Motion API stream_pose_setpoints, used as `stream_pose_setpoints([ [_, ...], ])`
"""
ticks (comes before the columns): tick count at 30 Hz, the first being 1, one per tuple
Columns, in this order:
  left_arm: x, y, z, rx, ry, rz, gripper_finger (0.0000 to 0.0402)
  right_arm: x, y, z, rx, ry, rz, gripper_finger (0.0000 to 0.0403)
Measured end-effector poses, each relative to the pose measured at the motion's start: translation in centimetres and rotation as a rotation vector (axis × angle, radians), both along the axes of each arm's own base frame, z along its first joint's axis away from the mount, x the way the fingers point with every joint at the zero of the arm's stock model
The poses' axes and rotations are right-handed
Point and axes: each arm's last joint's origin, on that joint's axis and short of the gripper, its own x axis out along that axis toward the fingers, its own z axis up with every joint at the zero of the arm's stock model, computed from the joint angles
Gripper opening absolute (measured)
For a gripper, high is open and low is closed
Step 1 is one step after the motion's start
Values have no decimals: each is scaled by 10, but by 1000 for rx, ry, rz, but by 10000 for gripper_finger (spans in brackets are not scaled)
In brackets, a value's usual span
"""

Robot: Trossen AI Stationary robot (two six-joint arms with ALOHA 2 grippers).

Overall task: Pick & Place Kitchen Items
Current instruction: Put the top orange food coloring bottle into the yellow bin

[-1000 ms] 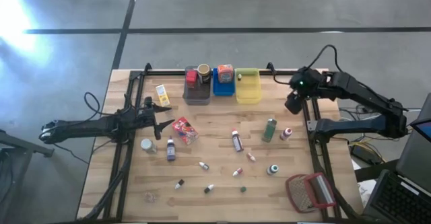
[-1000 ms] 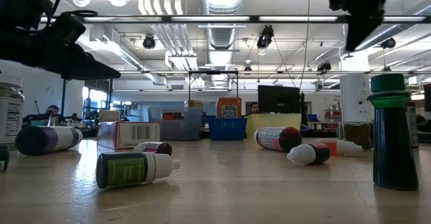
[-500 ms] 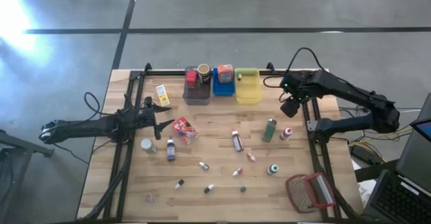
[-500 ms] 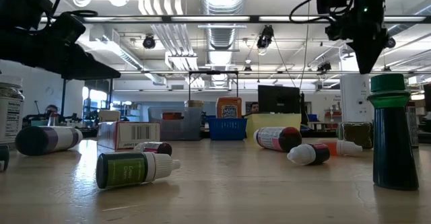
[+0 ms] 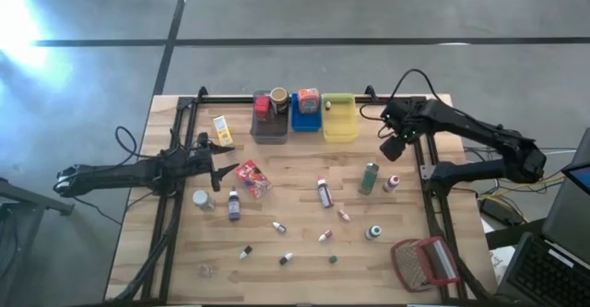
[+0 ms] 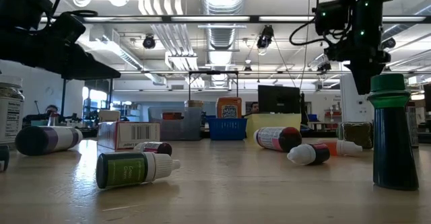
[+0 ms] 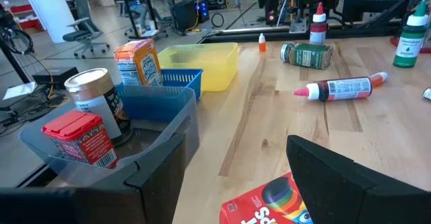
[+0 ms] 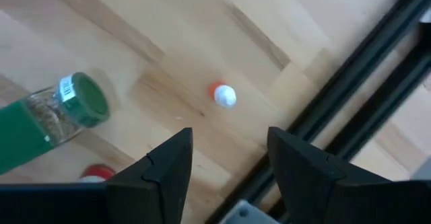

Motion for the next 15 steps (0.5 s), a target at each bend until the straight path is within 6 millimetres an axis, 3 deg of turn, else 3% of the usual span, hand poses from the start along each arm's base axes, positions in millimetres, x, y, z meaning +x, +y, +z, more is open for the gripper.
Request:
stream_pose_setpoints([
  [15, 0, 0, 0, 0, 0, 1, 261, -6, -7, -37, 19, -47, -17, 179],
])
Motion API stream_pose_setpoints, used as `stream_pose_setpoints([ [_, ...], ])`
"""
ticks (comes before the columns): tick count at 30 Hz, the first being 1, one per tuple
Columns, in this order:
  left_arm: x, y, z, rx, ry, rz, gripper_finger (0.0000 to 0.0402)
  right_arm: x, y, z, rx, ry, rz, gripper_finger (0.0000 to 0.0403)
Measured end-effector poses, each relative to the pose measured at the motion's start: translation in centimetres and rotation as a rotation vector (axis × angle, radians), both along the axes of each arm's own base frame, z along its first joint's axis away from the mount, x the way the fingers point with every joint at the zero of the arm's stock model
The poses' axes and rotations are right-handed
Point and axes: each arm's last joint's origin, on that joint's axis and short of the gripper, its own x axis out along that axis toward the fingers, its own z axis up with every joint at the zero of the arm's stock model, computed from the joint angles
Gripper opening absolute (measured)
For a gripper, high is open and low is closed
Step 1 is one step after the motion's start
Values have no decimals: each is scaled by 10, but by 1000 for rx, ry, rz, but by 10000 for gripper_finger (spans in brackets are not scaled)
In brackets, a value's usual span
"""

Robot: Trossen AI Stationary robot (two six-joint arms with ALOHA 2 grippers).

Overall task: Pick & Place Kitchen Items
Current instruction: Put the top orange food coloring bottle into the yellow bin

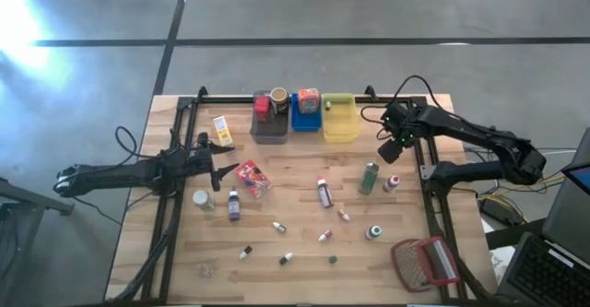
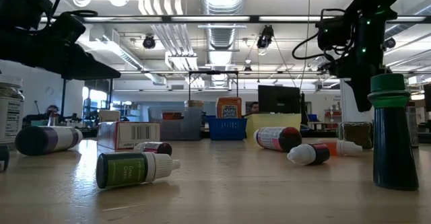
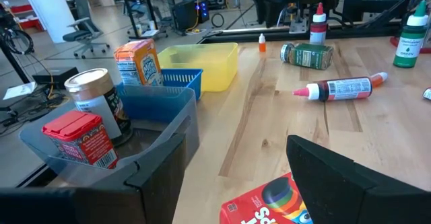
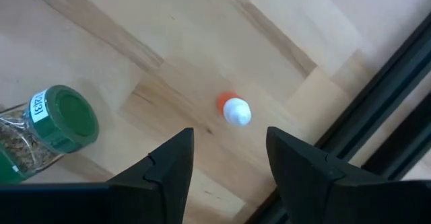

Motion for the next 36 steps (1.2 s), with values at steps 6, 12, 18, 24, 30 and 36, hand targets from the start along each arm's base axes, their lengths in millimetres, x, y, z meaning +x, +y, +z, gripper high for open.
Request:
stream_pose_setpoints([
  [6, 0, 0, 0, 0, 0, 0, 261, -5, -6, 0, 12, -15, -35, 179],
  [12, 0, 0, 0, 0, 0, 0, 261, -6, -8, 0, 18, -41, -161, 194],
  [18, 0, 0, 0, 0, 0, 0, 261, -5, -8, -3, 34, -44, -234, 198],
  [24, 0, 0, 0, 0, 0, 0, 261, 1, -13, -14, 80, -2, -294, 176],
  [30, 0, 0, 0, 0, 0, 0, 261, 4, -19, -22, 92, 23, -318, 157],
  [36, 0, 0, 0, 0, 0, 0, 261, 2, -26, -25, 81, 10, -344, 153],
])
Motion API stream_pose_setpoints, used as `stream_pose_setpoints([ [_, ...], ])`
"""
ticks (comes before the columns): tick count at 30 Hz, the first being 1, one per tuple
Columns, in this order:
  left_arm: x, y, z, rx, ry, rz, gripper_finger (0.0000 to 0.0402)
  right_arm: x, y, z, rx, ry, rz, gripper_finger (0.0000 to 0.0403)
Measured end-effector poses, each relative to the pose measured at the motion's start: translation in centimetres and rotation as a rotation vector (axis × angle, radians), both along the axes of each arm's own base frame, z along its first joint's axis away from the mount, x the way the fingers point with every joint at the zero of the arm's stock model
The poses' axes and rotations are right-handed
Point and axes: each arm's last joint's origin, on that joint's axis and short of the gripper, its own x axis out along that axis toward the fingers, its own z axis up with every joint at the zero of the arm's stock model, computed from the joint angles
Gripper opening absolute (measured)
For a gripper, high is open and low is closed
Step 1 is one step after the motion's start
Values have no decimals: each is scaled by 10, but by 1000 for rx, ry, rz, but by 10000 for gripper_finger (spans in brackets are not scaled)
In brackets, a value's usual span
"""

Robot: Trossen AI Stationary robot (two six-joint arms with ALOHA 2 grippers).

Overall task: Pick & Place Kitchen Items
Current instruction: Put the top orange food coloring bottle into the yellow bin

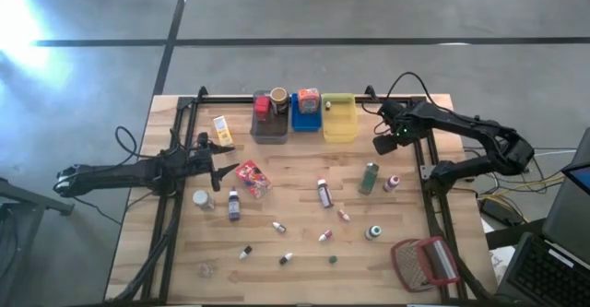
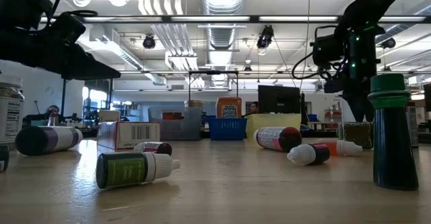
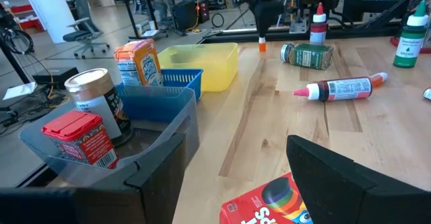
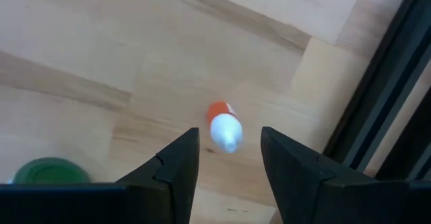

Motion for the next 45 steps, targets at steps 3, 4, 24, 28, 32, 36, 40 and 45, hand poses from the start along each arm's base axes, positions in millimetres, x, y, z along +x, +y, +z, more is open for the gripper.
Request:
stream_pose_setpoints([
  [3, 0, 0, 0, 0, 0, 0, 261, -2, -2, -4, 23, 5, -12, 158],
  [4, 0, 0, 0, 0, 0, 0, 261, -2, -3, -6, 32, 9, -10, 161],
  [24, 0, 0, 0, 0, 0, 0, 261, 0, -5, -15, 54, 13, 31, 116],
  [28, 0, 0, 0, 0, 0, 0, 261, 0, -4, -15, 59, 14, 40, 94],
  [32, 0, 0, 0, 0, 0, 0, 261, 1, -4, -15, 80, -7, 59, 73],
  [36, 0, 0, 0, 0, 0, 0, 261, 1, -4, -15, 83, -12, 60, 63],
  [40, 0, 0, 0, 0, 0, 0, 261, 1, -4, -15, 83, -13, 59, 65],
  [45, 0, 0, 0, 0, 0, 0, 261, 1, -4, -15, 84, -17, 60, 80],
])
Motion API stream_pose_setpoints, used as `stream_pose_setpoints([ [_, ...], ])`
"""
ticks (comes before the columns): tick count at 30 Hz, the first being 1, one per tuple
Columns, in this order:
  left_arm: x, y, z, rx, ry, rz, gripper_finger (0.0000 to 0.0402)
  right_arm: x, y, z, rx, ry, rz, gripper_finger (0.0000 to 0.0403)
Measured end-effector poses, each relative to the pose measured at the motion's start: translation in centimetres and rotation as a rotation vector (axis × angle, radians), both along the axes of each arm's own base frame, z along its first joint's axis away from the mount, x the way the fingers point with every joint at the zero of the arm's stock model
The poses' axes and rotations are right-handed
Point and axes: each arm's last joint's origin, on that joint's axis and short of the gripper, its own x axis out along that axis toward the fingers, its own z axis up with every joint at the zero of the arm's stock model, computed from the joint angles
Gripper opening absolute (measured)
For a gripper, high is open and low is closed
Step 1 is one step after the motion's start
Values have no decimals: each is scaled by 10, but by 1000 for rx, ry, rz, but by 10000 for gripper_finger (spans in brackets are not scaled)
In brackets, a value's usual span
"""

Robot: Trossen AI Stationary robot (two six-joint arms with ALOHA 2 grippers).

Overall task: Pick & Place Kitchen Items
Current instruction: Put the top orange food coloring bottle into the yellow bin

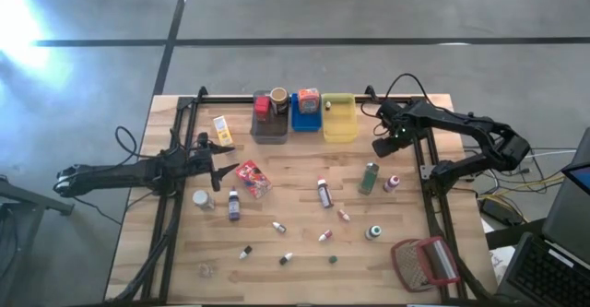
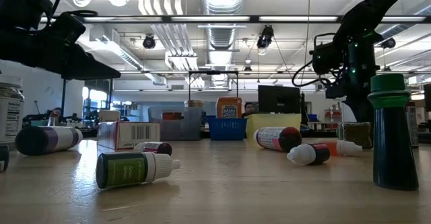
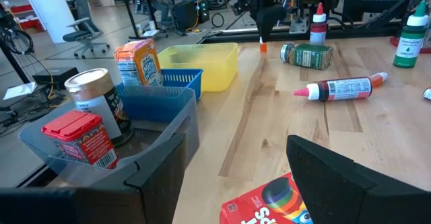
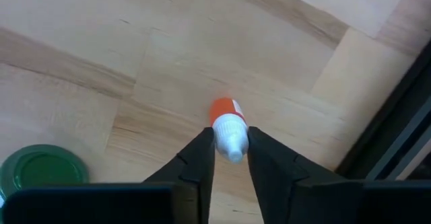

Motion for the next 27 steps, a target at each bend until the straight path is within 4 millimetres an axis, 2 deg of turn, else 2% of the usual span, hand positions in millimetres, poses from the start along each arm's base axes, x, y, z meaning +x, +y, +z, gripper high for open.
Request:
stream_pose_setpoints([
  [10, 0, 0, 0, 0, 0, 0, 261, 0, 0, 0, 1, 0, 5, 62],
  [17, 0, 0, 0, 0, 0, 0, 261, 1, -1, 2, -4, -8, 15, 79],
  [22, 0, 0, 0, 0, 0, 0, 261, 6, -7, 15, -21, -24, 37, 75],
  [27, 0, 0, 0, 0, 0, 0, 261, 14, -14, 39, -50, -49, 55, 59],
])
